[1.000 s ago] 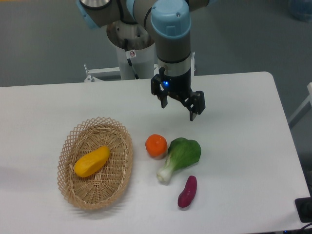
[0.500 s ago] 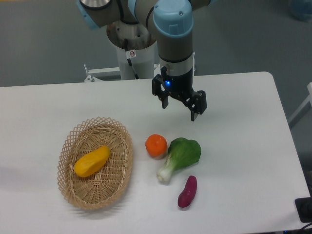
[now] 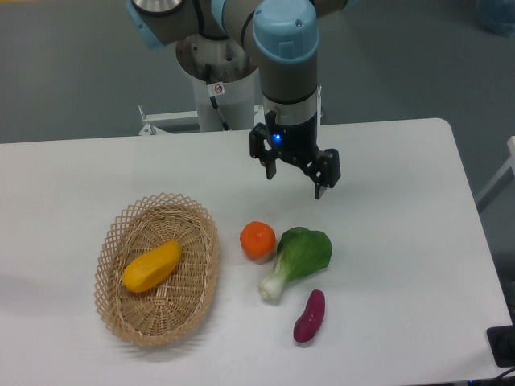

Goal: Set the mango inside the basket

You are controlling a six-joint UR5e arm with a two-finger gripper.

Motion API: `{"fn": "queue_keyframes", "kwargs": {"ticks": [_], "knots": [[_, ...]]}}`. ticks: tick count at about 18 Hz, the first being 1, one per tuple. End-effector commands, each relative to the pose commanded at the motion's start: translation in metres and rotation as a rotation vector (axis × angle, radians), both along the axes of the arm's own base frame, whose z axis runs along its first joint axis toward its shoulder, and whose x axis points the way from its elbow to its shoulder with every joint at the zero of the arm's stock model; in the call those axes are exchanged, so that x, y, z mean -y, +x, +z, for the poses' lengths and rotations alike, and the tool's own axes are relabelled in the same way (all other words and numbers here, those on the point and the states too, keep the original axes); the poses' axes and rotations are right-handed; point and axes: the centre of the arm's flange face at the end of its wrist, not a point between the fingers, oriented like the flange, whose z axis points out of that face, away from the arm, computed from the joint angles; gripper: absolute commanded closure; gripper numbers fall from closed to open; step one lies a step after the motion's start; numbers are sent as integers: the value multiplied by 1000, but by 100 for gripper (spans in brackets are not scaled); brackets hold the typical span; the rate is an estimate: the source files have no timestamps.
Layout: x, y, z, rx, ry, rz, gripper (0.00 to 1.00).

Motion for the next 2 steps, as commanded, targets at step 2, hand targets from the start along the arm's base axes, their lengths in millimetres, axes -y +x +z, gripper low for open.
{"fn": "queue_keyframes", "kwargs": {"ticks": [2], "knots": [[-1,2,1,-2,3,1,0]]}}
